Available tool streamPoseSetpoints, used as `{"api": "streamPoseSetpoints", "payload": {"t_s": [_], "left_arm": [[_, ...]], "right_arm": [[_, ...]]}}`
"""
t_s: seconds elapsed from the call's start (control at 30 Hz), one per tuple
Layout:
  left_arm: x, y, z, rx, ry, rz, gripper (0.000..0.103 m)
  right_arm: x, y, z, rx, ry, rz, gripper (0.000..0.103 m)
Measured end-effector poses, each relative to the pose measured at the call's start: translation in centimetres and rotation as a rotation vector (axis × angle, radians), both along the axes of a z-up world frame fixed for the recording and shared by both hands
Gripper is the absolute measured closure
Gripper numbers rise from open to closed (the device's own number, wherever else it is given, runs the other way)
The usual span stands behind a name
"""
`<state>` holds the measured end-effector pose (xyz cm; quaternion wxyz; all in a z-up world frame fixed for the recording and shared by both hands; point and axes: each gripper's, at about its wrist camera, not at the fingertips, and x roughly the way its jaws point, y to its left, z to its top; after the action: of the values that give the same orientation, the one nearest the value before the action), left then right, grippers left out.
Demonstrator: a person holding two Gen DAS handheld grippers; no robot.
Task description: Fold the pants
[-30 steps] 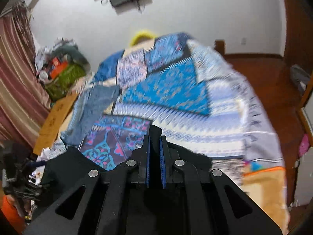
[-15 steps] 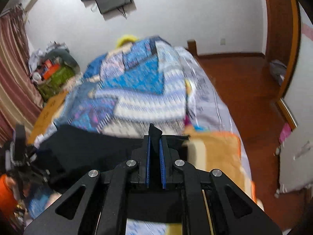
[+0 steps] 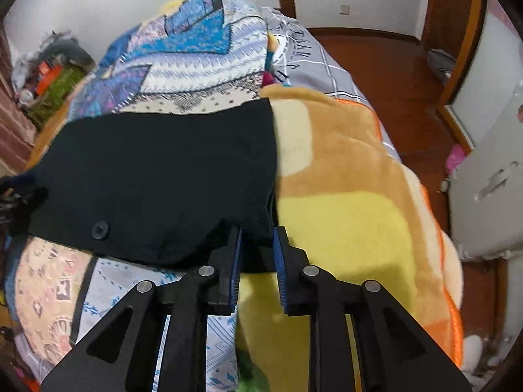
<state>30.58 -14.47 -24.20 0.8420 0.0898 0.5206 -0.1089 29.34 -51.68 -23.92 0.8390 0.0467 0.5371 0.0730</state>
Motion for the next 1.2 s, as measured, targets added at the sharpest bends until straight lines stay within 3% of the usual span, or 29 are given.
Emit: {"api": "streamPoseSetpoints", "payload": {"t_s": [0.07,0.2,0.3,0.43,0.57,0.7,0.9,1.07,1.2], "left_arm": [[-0.1,0.8,0.7,-0.011,-0.025,0.011,0.003],[-0.3,4.2,3.4,-0.048,-0.098,0.063,0.003],[-0.5,8.4,5.7,-0.083,-0.156,0.122,0.003],[-0.8,14.8,7.6,-0.102,-0.208,0.2,0.002],[-0.8,20.8,7.2,-0.073,-0.22,0.289,0.001],[-0.1,27.3,4.5,-0.045,-0.162,0.397,0.001],[1.1,34.4,-2.0,-0.016,-0.016,0.509,0.001],[1.9,35.8,-6.8,-0.06,0.099,0.493,0.001],[2.0,35.9,-8.6,-0.122,0.14,0.478,0.001]], "right_arm": [[-0.1,0.7,1.6,-0.029,-0.031,0.005,0.079],[0.0,3.0,5.3,-0.053,-0.15,0.037,0.051],[0.4,5.8,8.6,-0.048,-0.246,0.072,0.038],[1.5,10.9,11.7,-0.01,-0.333,0.155,0.033],[3.1,17.5,13.0,0.028,-0.362,0.281,0.031],[5.1,23.6,11.9,0.067,-0.341,0.391,0.031],[9.0,31.5,8.0,0.059,-0.254,0.517,0.031],[12.8,36.9,4.5,0.053,-0.121,0.608,0.032],[15.0,40.2,2.6,0.038,-0.057,0.655,0.036]]}}
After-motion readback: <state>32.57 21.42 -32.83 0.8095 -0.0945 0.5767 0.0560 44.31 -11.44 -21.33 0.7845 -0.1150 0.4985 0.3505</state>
